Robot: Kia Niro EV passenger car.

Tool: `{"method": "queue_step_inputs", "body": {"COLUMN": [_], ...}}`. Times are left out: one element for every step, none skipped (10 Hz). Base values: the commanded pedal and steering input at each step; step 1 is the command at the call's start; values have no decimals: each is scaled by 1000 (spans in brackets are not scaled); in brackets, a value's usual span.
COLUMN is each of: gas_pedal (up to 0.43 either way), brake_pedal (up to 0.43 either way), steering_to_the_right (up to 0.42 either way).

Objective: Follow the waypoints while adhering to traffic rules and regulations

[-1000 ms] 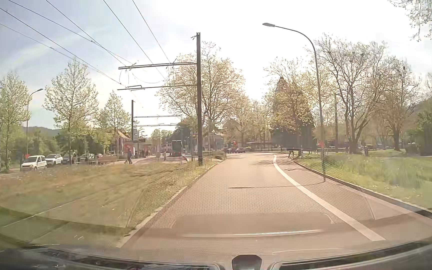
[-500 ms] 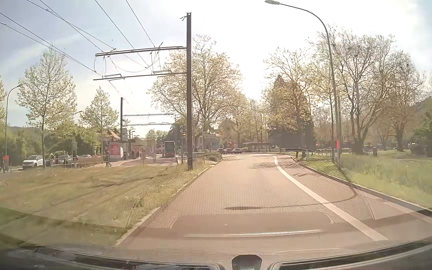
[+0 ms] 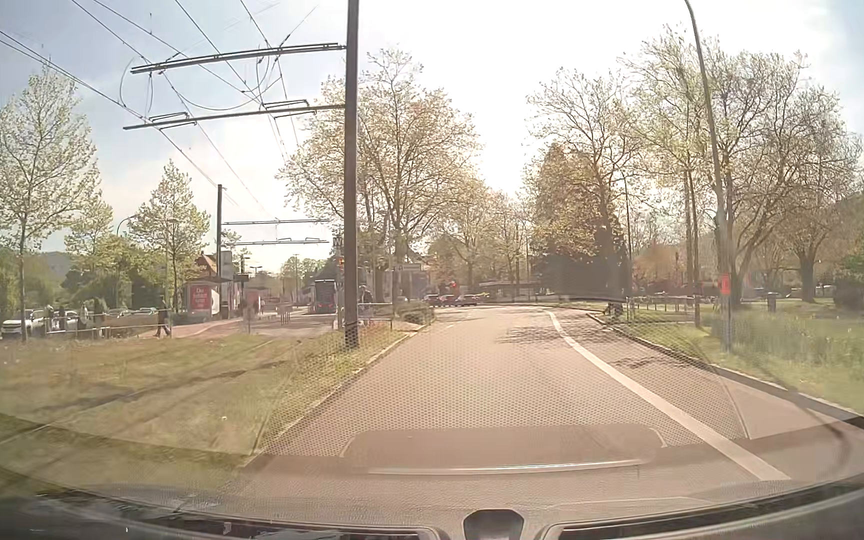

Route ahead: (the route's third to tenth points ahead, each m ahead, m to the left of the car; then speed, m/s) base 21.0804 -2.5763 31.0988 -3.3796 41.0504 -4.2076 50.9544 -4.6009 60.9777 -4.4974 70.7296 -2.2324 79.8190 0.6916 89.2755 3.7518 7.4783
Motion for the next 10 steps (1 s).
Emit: {"method": "queue_step_inputs", "body": {"gas_pedal": [28, 28, 28, 28, 28, 28, 28, 28, 28, 28], "brake_pedal": [0, 0, 0, 0, 0, 0, 0, 0, 0, 0], "steering_to_the_right": [16, 17, 17, 18, 18, 18, 18, 19, 19, 20]}}
